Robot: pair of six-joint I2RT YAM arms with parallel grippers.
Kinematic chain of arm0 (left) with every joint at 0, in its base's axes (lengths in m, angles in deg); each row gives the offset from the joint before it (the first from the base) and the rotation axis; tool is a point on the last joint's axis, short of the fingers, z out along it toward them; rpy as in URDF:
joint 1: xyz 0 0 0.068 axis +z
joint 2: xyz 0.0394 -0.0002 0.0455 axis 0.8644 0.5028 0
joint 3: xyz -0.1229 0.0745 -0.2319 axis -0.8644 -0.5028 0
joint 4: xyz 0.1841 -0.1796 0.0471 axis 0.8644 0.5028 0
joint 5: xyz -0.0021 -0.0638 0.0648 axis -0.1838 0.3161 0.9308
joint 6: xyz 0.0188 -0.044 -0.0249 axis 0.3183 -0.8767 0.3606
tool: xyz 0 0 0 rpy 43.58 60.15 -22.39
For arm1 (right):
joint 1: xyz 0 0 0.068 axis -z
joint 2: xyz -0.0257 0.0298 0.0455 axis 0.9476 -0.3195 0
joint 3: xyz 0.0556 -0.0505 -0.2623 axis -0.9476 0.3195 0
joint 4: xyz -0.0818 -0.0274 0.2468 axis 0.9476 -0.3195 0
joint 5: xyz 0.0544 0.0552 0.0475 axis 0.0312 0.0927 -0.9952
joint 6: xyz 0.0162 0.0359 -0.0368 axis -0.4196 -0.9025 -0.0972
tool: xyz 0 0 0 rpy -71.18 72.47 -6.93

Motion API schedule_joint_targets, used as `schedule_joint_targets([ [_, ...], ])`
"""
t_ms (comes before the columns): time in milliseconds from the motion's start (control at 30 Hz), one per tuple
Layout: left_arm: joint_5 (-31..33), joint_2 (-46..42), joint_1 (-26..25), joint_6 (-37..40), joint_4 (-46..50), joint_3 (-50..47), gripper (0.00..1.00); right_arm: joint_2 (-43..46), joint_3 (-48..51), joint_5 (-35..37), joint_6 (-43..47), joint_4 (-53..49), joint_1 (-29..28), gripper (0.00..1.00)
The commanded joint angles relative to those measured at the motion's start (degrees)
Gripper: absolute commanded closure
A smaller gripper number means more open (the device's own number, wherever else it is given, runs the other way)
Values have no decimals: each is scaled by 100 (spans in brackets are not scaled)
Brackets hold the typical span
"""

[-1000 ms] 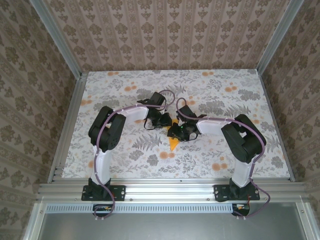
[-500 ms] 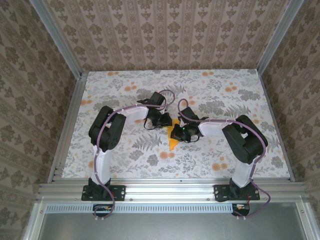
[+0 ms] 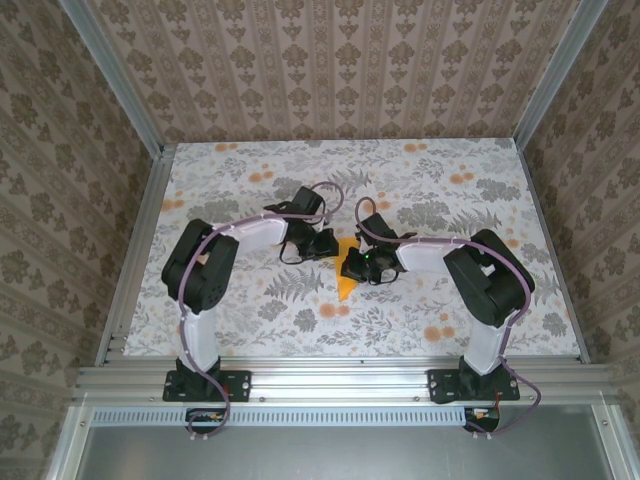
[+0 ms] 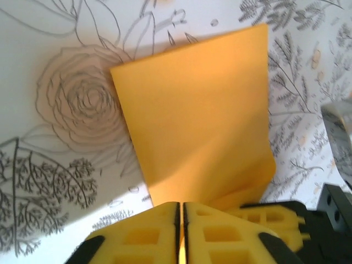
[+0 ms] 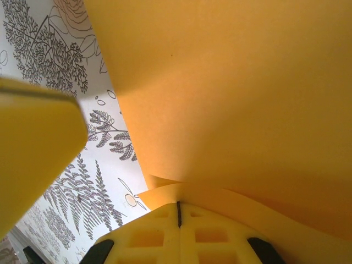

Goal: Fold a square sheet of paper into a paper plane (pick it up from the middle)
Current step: Third fold the triangle at the center of the table.

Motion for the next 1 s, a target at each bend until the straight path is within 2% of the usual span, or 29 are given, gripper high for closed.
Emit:
schedule_joint_targets([
  [0,-287,-258,27,-179,-248,-411,91,-360,89,228,80,-630,1,100],
  [233,-557,-290,-18,-298,-414,-711,100,-394,76,207,84,-632,4,100],
  [567,-762,-211,-27,-521,-751,-743,100,-419,50,191,73,-634,13,100],
  [967,-754,37,-94,-499,-629,-713,100,-428,43,200,36,-632,20,100],
])
